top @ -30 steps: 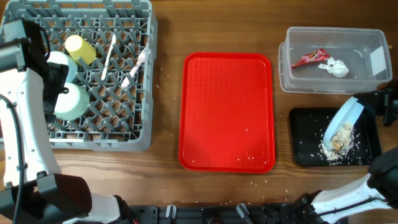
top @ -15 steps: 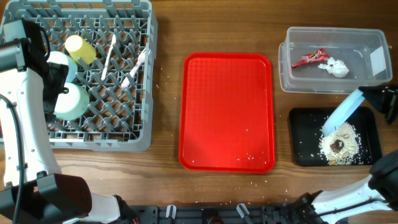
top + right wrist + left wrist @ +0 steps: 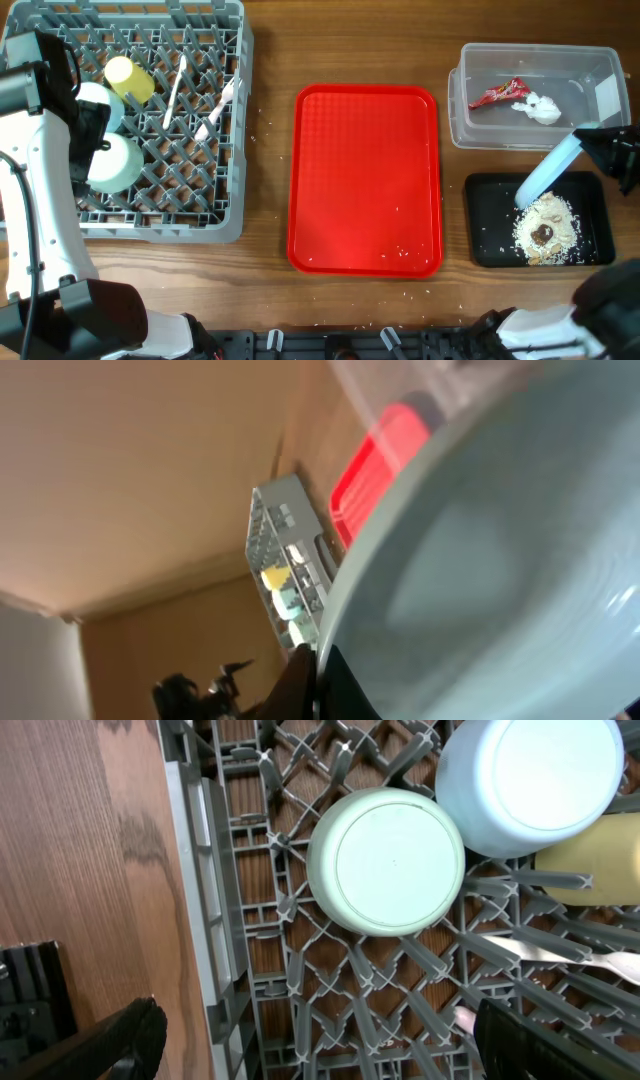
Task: Sort waste into correct bins and load items into the dishwasher rack
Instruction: 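Carry the emptied plate back and set it on the red tray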
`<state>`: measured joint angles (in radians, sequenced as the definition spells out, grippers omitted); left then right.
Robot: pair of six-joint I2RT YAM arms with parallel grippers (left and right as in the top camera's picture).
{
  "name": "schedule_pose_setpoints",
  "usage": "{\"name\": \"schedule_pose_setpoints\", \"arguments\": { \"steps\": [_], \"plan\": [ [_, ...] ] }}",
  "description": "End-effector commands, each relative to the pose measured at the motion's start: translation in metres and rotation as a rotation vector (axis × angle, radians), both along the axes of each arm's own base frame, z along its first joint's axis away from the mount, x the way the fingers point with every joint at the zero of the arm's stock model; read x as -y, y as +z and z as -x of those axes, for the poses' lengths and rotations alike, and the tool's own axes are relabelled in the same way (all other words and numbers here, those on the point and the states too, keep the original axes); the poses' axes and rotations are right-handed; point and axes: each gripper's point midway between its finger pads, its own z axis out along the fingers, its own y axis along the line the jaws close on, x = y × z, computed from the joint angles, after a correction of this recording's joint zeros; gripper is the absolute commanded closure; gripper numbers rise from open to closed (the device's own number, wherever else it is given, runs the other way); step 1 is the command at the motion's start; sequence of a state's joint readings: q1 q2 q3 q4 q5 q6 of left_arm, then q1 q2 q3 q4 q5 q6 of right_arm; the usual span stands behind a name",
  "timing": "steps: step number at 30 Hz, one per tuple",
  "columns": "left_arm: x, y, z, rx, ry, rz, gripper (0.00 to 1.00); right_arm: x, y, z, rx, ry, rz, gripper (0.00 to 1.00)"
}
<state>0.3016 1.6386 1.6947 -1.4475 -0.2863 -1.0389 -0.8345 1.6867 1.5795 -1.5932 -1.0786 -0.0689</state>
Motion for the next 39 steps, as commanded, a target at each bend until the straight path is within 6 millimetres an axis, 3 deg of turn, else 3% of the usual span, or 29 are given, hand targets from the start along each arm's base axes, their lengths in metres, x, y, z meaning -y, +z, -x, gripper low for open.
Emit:
{"name": "schedule_pose_setpoints", "arguments": {
  "steps": [1,3,6,8,11,12,15,19,22,23,24,25,26,27,28,30,33,35,36,39],
  "plan": [
    [-0.002,0.001,0.002,0.004,0.020,-0.005,0.00,-0.035,0.049,0.014,0.086,0.001,0.177,0.96],
    [-0.002,0.001,0.002,0.004,0.020,-0.005,0.00,-0.057,0.062,0.019,0.092,0.006,0.287,0.96],
    [-0.002,0.001,0.002,0.004,0.020,-0.005,0.00,-0.110,0.085,0.011,0.201,0.099,0.451,0.96],
    [-0.002,0.001,0.002,0.004,0.020,-0.004,0.00,-0.150,0.081,0.003,0.195,0.172,0.510,0.96],
    [-0.002,0.001,0.002,0.004,0.020,-0.005,0.00,-0.221,0.031,-0.012,0.091,0.227,0.629,0.96],
    [-0.002,0.001,0.002,0.004,0.020,-0.004,0.00,-0.254,0.010,-0.016,0.108,0.299,0.668,0.96],
    [-0.002,0.001,0.002,0.004,0.020,-0.005,0.00,-0.327,-0.045,-0.033,0.158,0.441,0.773,0.96],
    [-0.002,0.001,0.002,0.004,0.020,-0.005,0.00,-0.372,-0.133,-0.046,0.087,0.526,0.922,0.96],
    [-0.002,0.001,0.002,0.004,0.020,-0.004,0.00,-0.384,-0.172,-0.038,0.018,0.599,0.929,0.95],
    [-0.002,0.001,0.002,0.004,0.020,-0.004,0.00,-0.388,-0.176,-0.035,0.009,0.618,0.914,0.94],
    [-0.002,0.001,0.002,0.004,0.020,-0.004,0.00,-0.391,-0.176,-0.032,0.007,0.636,0.893,0.89],
    [-0.002,0.001,0.002,0.004,0.020,-0.005,0.00,-0.395,-0.173,-0.030,0.012,0.651,0.869,0.78],
    [-0.002,0.001,0.002,0.004,0.020,-0.005,0.00,-0.403,-0.169,-0.026,0.032,0.691,0.834,0.55],
    [-0.002,0.001,0.002,0.004,0.020,-0.005,0.00,-0.408,-0.162,-0.026,0.072,0.730,0.821,0.21],
    [-0.002,0.001,0.002,0.004,0.020,-0.004,0.00,-0.409,-0.138,-0.029,0.147,0.759,0.838,0.00],
    [-0.002,0.001,0.002,0.004,0.020,-0.004,0.00,-0.387,-0.100,-0.042,0.174,0.682,0.900,0.00],
    [-0.002,0.001,0.002,0.004,0.020,-0.005,0.00,-0.304,-0.023,-0.070,0.182,0.417,1.044,0.00],
    [-0.002,0.001,0.002,0.004,0.020,-0.005,0.00,-0.214,0.023,-0.082,0.146,0.173,1.068,0.00],
    [-0.002,0.001,0.002,0.004,0.020,-0.004,0.00,-0.171,0.031,-0.084,0.098,0.071,1.070,0.00],
    [0.003,0.000,-0.007,0.044,0.013,0.026,0.00,-0.097,0.023,-0.080,-0.042,-0.065,1.087,0.00]
  ]
}}
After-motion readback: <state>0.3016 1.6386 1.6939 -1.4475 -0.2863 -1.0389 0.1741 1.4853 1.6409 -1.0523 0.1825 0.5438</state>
